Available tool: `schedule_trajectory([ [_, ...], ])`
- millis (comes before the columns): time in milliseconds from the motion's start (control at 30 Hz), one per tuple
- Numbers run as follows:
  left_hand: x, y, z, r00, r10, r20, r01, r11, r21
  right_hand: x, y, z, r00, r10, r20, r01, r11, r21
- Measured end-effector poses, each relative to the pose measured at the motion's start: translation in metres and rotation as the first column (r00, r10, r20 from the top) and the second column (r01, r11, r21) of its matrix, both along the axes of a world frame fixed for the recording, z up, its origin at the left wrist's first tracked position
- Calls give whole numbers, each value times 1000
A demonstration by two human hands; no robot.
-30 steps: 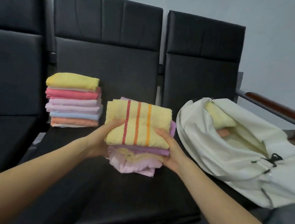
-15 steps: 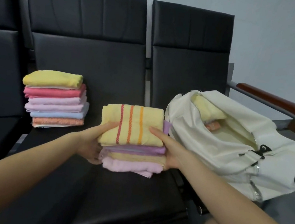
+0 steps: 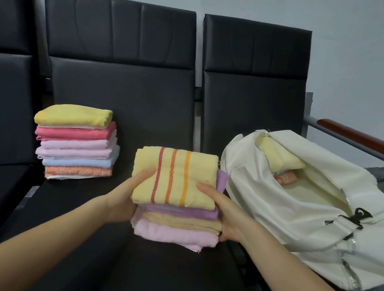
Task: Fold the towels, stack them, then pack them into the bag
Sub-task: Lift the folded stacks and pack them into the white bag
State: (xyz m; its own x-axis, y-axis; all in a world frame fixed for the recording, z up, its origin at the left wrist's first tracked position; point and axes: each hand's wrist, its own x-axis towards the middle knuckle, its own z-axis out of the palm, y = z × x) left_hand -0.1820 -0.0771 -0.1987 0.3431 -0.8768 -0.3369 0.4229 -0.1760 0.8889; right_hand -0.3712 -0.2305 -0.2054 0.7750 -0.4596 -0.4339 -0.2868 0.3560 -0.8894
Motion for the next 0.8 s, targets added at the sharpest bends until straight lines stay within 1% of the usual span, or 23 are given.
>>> schedule_trajectory([
  [67, 5, -3, 0, 999, 36, -36, -36, 999, 21, 5, 3, 2, 999, -36, 4, 36, 999, 0],
  [167, 13, -7, 1, 998, 22, -54, -18, 997, 78, 4, 10, 7, 995, -95, -30, 95, 995, -8],
  [267, 17, -9, 5, 997, 19, -72, -9, 990, 143, 5, 13, 8, 989, -145, 11, 145, 989, -21],
  [333, 16, -11, 8, 997, 35, -70, -23, 986, 168, 8, 15, 7, 977, -207, 41, 208, 978, -31],
  [433, 10, -16, 8, 997, 70, -27, -64, 983, 174, 6, 16, 7, 969, -234, 83, 235, 972, -2],
  [500, 3, -18, 11, 995, 97, -18, -94, 986, 134, 2, 16, 12, 966, -215, 145, 211, 976, 47],
  [567, -4, -22, 22, 993, 113, -15, -112, 990, 82, -5, 11, 25, 960, -216, 181, 208, 976, 63],
  [700, -30, -38, 70, 994, 104, 33, -101, 991, -83, -25, -10, 73, 950, -184, 251, 193, 981, -13],
  [800, -55, -61, 115, 996, 76, 39, -67, 977, -203, -52, -39, 123, 940, -208, 271, 246, 963, -112],
])
